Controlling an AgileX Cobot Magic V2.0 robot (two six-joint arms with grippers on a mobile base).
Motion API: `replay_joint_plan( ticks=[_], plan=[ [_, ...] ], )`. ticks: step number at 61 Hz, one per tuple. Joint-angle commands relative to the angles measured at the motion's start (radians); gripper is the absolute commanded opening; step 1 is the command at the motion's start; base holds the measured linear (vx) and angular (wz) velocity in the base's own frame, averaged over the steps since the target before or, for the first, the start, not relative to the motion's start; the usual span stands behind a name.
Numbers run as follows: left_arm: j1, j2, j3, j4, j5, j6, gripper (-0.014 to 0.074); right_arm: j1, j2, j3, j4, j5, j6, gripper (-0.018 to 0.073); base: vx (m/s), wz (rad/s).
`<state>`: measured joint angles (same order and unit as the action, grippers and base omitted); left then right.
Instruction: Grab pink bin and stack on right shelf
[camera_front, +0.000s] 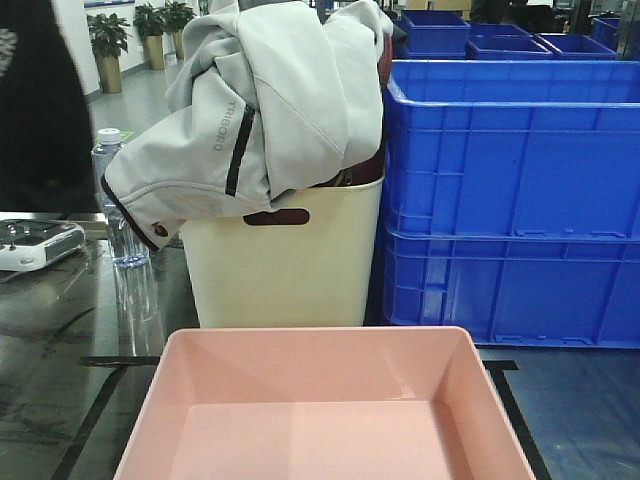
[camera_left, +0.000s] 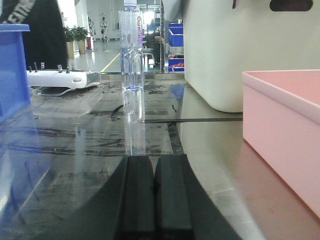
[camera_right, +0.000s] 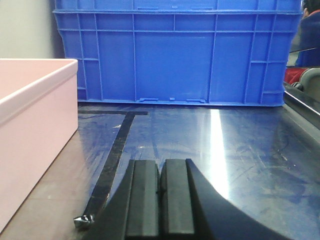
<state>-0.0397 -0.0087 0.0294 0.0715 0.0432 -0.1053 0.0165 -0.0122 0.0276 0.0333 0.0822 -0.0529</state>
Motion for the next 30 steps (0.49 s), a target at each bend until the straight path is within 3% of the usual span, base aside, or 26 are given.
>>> replay_joint_plan(
  ticks=[1,12,30],
  plan=[
    [0.0,-0.019,0.015,-0.009,-0.083,-0.003,-0.0002,0.0,-0.011,0.004,0.0,-0.098,0.003,-0.0009,0.0,0.0],
    [0.0,-0.019,0.015,-0.009,-0.083,-0.003,-0.0002,0.0,-0.013,0.004,-0.089,-0.123,0.095,-0.0009,0.0,0.0],
    [0.0,-0.019,0.015,-0.009,-0.083,-0.003,-0.0002,0.0,-0.011,0.004,-0.075,-0.147,0.092,-0.0009,0.0,0.0]
  ],
)
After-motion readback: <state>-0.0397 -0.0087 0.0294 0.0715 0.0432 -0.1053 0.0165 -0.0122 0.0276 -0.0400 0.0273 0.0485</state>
